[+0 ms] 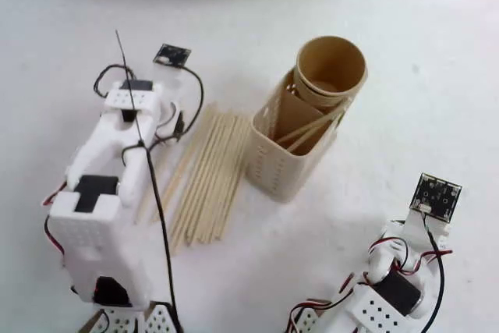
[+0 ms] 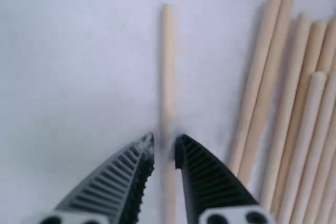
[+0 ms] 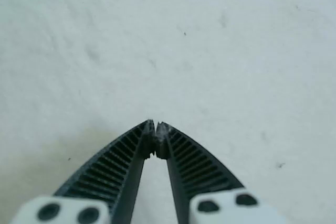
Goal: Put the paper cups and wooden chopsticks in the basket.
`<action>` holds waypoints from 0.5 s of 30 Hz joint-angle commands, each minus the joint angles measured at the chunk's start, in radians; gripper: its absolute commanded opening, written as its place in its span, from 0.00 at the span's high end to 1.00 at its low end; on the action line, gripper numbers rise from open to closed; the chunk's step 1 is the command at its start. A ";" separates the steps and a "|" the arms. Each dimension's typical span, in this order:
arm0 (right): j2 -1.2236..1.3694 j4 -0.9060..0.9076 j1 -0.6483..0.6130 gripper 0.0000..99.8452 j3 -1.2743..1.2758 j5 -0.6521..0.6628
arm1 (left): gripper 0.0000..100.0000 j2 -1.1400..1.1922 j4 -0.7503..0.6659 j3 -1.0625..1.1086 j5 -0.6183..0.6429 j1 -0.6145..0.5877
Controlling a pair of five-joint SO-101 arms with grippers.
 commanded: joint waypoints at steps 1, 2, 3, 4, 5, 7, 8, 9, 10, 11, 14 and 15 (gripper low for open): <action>0.005 0.002 0.008 0.98 0.011 0.006 | 0.95 0.094 0.109 -0.173 0.014 0.002; 0.005 0.002 0.008 0.98 0.011 0.006 | 0.96 0.104 0.121 -0.190 0.014 0.001; 0.005 0.002 0.008 0.98 0.011 0.006 | 0.97 0.107 0.124 -0.198 0.014 0.001; 0.005 0.002 0.008 0.98 0.011 0.006 | 0.98 0.104 0.121 -0.198 0.014 0.001; 0.005 0.002 0.008 0.98 0.011 0.006 | 0.98 0.096 0.120 -0.198 0.014 -0.001; 0.005 0.002 0.008 0.98 0.011 0.006 | 0.98 0.065 0.120 -0.204 0.018 -0.002; 0.005 0.002 0.008 0.98 0.011 0.006 | 0.98 0.039 0.120 -0.206 0.020 -0.002; 0.005 0.002 0.008 0.98 0.011 0.006 | 0.98 0.008 0.120 -0.206 0.020 -0.001; 0.005 0.002 0.008 0.98 0.011 0.006 | 0.98 -0.031 0.120 -0.201 0.021 0.005; 0.005 0.002 0.008 0.98 0.011 0.006 | 0.98 -0.074 0.123 -0.198 0.023 0.008; 0.005 0.002 0.008 0.98 0.011 0.006 | 0.98 -0.219 0.135 -0.195 0.051 0.036; 0.005 0.002 0.008 0.98 0.011 0.006 | 0.98 -0.269 0.144 -0.199 0.054 0.051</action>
